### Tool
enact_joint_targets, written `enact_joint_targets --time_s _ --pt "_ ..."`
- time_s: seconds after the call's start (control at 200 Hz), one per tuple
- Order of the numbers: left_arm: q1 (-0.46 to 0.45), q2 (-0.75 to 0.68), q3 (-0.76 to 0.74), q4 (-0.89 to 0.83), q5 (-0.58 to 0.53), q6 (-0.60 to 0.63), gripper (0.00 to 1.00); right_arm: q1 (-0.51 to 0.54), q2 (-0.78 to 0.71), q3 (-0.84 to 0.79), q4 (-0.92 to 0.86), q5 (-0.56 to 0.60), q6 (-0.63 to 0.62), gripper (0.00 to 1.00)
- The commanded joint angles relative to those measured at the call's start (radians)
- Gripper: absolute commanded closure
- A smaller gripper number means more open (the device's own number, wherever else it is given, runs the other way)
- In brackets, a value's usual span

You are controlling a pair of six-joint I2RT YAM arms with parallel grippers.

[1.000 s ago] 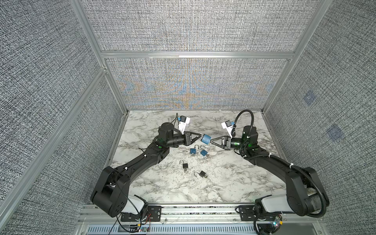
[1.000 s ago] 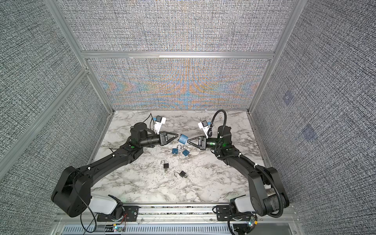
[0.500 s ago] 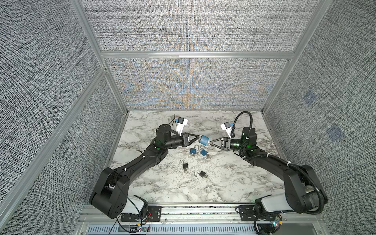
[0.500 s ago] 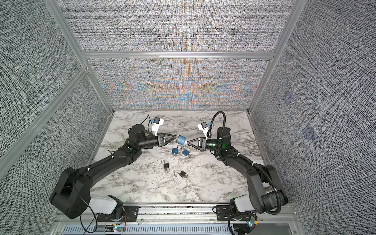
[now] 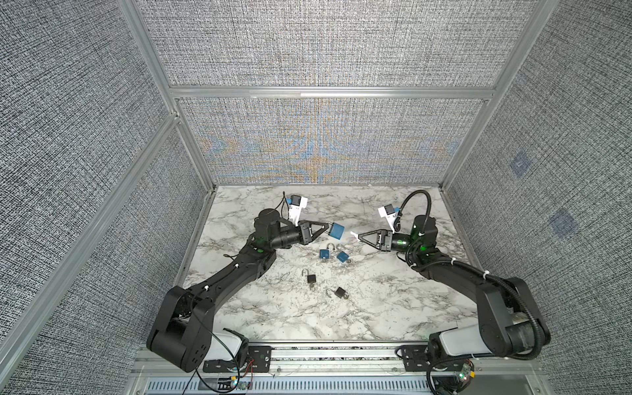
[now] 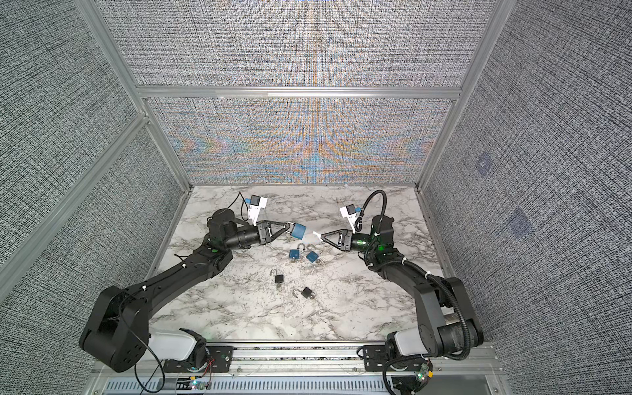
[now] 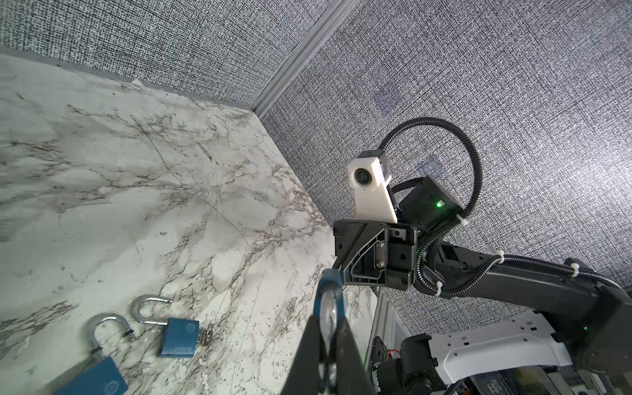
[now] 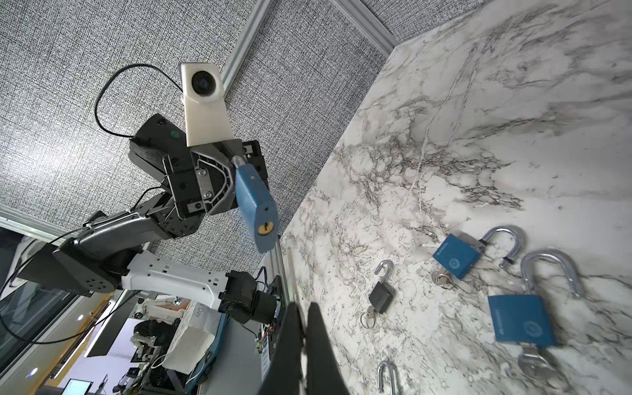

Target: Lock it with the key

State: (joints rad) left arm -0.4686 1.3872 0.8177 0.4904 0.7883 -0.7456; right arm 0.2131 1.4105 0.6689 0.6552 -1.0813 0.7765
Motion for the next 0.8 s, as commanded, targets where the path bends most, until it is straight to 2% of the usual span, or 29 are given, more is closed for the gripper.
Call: enact_joint_targets --time_s 0.0,0.1,0.185,0.275,0.395,0.6,0.795 --pt "0.001 0.015 0.028 -0.017 0.015 0.053 1.0 -0.013 -0.041 0.019 -0.16 0.08 -0.094 1.0" --pt "-0.011 0.065 0.09 -0.155 0.01 0.137 1.0 -0.032 -0.091 0.058 -0.4 0.218 -0.2 1.0" --pt "-0.04 0.141 0.179 -0.309 -0.021 0.234 1.0 -0.078 -0.105 0.085 -0.553 0.31 -0.212 1.0" --pt "-0.088 0.229 0.27 -0.397 -0.025 0.294 1.0 -0.146 -0.12 0.062 -0.569 0.299 -0.172 1.0" --pt "-0.143 0.36 0.397 -0.478 -0.013 0.337 1.0 -0.209 -0.18 0.031 -0.64 0.342 -0.192 1.0" --pt "-0.195 0.554 0.603 -0.595 0.017 0.388 1.0 -0.28 -0.343 -0.003 -0.801 0.439 -0.253 1.0" --pt "-0.239 0.753 0.844 -0.758 0.053 0.444 1.0 -0.306 -0.521 -0.065 -0.858 0.539 -0.247 1.0"
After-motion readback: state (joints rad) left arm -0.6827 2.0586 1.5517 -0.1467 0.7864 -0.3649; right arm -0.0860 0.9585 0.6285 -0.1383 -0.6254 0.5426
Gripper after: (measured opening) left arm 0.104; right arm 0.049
